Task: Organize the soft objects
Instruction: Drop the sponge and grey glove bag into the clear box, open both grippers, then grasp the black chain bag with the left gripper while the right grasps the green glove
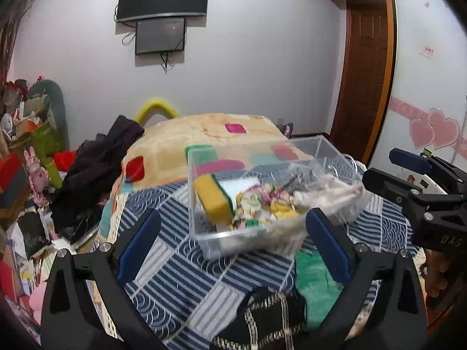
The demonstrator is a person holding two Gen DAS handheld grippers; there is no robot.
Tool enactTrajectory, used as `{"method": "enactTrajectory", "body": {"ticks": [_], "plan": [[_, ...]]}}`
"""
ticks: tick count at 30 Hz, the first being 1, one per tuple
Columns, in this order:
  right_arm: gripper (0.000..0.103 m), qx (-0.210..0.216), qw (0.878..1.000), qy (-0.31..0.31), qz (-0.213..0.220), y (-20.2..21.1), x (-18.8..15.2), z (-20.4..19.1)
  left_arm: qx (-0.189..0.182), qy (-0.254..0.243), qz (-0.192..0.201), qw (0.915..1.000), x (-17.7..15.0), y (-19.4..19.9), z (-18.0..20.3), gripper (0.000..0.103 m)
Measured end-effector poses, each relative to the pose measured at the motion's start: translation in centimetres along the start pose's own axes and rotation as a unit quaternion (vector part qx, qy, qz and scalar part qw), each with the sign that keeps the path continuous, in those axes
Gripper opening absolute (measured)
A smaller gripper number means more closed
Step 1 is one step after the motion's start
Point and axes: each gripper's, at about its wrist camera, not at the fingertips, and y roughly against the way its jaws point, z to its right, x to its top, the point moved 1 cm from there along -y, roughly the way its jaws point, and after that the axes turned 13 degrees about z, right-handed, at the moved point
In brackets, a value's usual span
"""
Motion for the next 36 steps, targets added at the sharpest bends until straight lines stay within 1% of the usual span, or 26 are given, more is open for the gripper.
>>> {"method": "enactTrajectory", "body": {"ticks": [5, 11, 14, 17, 18, 19, 21, 22, 23, 24, 25, 26, 27, 28, 29, 30, 31, 33, 36], "plan": [[0.082, 0.015, 1.0, -0.001, -0.024, 0.0, -2.0, -1.2, 0.004, 0.001, -0.029, 0.9996, -2.2, 0.7, -0.4, 0.101], [0.082, 0.033, 0.996, -0.009, -0.085, -1.5, -5.6, -2.4, 0.012, 0.008, -0.09, 0.9958, -6.8, 0.1, -1.2, 0.101], [0.082, 0.039, 0.992, -0.017, -0.115, -2.3, -7.3, -2.7, 0.009, 0.013, -0.107, 0.9941, -8.4, 0.1, -1.4, 0.101], [0.082, 0.045, 0.988, -0.02, -0.145, -3.2, -8.9, -3.2, -0.004, 0.024, -0.12, 0.9925, -9.8, 0.2, -1.1, 0.1], [0.082, 0.042, 0.987, -0.019, -0.154, -3.5, -9.5, -3.3, -0.009, 0.026, -0.123, 0.9921, -10.1, 0.2, -1.0, 0.092], [0.081, 0.042, 0.986, -0.02, -0.161, -3.8, -9.9, -3.4, -0.013, 0.026, -0.124, 0.9919, -10.4, 0.3, -0.9, 0.086], [0.081, 0.04, 0.985, -0.022, -0.164, -3.8, -10.1, -3.3, -0.022, 0.023, -0.133, 0.9907, -10.9, 0.2, -0.6, 0.066], [0.078, 0.041, 0.986, -0.022, -0.162, -3.7, -10.1, -3.3, -0.029, 0.024, -0.136, 0.99, -11.2, 0.1, -0.4, 0.061], [0.07, 0.04, 0.986, -0.021, -0.161, -3.6, -10.0, -3.3, -0.042, 0.029, -0.137, 0.9892, -11.5, 0.1, -0.2, 0.054], [0.065, 0.036, 0.986, -0.02, -0.16, -3.5, -9.9, -3.3, -0.049, 0.032, -0.137, 0.9888, -11.6, 0.1, -0.2, 0.046], [0.056, 0.033, 0.987, -0.019, -0.159, -3.4, -9.9, -3.2, -0.052, 0.035, -0.135, 0.9888, -11.7, 0.2, -0.1, 0.041], [0.049, 0.032, 0.987, -0.02, -0.158, -3.4, -9.9, -3.1, -0.058, 0.038, -0.133, 0.9887, -11.6, 0.3, -0.1, 0.034], [0.045, 0.032, 0.987, -0.022, -0.157, -3.2, -9.9, -2.9, -0.065, 0.041, -0.131, 0.9883, -11.6, 0.5, -0.1, 0.03], [0.035, 0.031, 0.987, -0.025, -0.156, -3.1, -9.8, -2.8, -0.069, 0.042, -0.13, 0.9882, -11.5, 0.6, -0.1, 0.028], [0.03, 0.031, 0.987, -0.028, -0.155, -2.9, -10.1, -2.3, -0.071, 0.041, -0.126, 0.9886, -11.3, 0.9, 0.0, 0.025], [0.027, 0.032, 0.987, -0.031, -0.154, -2.7, -10.1, -2.1, -0.072, 0.038, -0.124, 0.9889, -11.2, 1.1, 0.1, 0.023], [0.021, 0.034, 0.987, -0.036, -0.152, -2.4, -10.0, -1.9, -0.071, 0.034, -0.121, 0.9895, -11.1, 1.3, 0.2, 0.023], [0.017, 0.033, 0.988, -0.039, -0.146, -2.1, -9.9, -1.7, -0.067, 0.025, -0.112, 0.9911, -10.7, 1.9, 0.4, 0.021], [0.016, 0.024, 0.991, -0.033, -0.126, -1.0, -9.1, -1.5, -0.063, 0.023, -0.096, 0.9931, -9.7, 2.6, 0.3, 0.021]]}}
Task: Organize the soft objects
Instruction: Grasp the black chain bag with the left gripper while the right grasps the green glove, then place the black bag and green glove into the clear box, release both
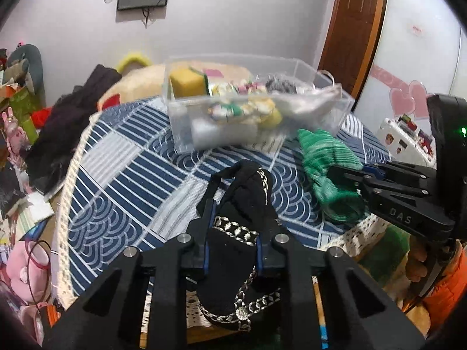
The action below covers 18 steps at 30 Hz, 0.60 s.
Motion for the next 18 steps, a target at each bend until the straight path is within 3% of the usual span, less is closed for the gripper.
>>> {"method": "enactTrajectory", "body": {"ticks": [6, 18], "plan": [[0.016, -0.007, 0.999, -0.003, 0.041, 2.3, 1.6, 0.4, 0.005, 0.015, 0.031, 0.9994, 2.2, 1.6, -0.9, 0.021], [0.016, -0.038, 0.992, 0.002, 0.123, 4.5, 6.2, 1.6, 0.017, -0.002, 0.114, 0.9934, 8.1, 2.6, -0.3, 0.021]]}}
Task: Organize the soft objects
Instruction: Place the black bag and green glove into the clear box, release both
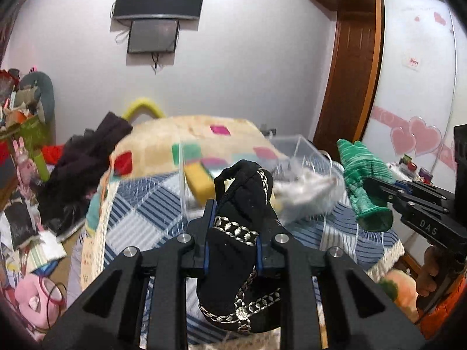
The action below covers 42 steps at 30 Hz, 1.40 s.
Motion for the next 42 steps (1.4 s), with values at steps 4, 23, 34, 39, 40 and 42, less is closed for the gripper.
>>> {"method": "enactTrajectory", "body": {"ticks": [4, 23, 34, 39, 40, 42], "plan": [[0.016, -0.014, 1.0, 0.003, 0.027, -0.4, 1.8, 0.3, 0.009, -0.001, 0.021, 0.9997, 1.8, -1.0, 0.1, 0.021], [0.016, -0.026, 1.0, -0.001, -0.014, -7.6, 1.2, 0.3, 0.015, -0.001, 0.016, 0.9998, 3.6, -10.2, 0.9, 0.021], [0.019, -0.03, 0.997, 0.003, -0.072, -10.2, -1.6, 0.0, 0.024, 0.017, -0.05, 0.9983, -0.2, -15.4, 0.5, 0.032], [0.024, -0.04, 0.996, 0.019, -0.074, -9.4, -1.3, -0.5, 0.018, 0.032, -0.051, 0.998, 0.0, -14.7, -0.1, 0.05], [0.025, -0.039, 0.996, 0.016, -0.075, -9.1, -1.2, -0.3, 0.014, 0.037, -0.049, 0.998, 0.1, -14.3, -0.3, 0.052], [0.034, -0.033, 0.997, 0.003, -0.075, -8.8, -0.9, 0.4, 0.005, 0.046, -0.042, 0.998, 0.3, -13.4, -0.4, 0.057]]}}
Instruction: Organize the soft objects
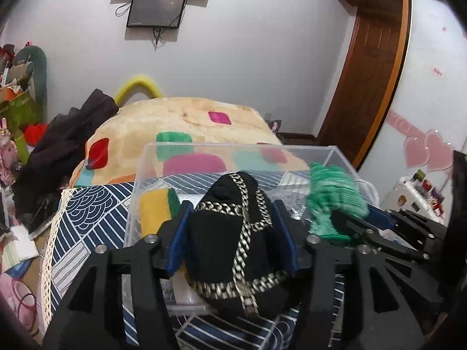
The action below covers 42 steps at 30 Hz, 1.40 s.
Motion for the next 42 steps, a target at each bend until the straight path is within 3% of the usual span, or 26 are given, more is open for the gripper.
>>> {"method": "enactTrajectory", "body": {"ticks": [3, 8, 21, 28, 42], "plan": [[0.043, 0.018, 0.999, -0.026, 0.007, 1.2, 0.2, 1.0, 0.0, 0.005, 0.013, 0.9999, 0.0, 1.5, 0.2, 0.059], [0.047, 0.016, 0.999, -0.02, 0.04, 4.2, 1.2, 0.9, 0.01, -0.012, 0.034, 0.9993, 0.3, 4.0, 0.9, 0.059], [0.078, 0.039, 0.986, -0.018, 0.158, 12.8, 3.7, -0.2, 0.021, -0.028, 0.121, 0.992, 2.3, 13.7, 2.1, 0.076], [0.082, 0.031, 0.982, -0.013, 0.187, 14.3, 3.7, -0.8, 0.032, -0.047, 0.151, 0.9869, 2.0, 16.9, 3.1, 0.084], [0.083, 0.031, 0.983, -0.011, 0.181, 14.5, 2.6, -1.5, 0.027, -0.063, 0.165, 0.9839, 1.5, 18.4, 4.1, 0.088]]}}
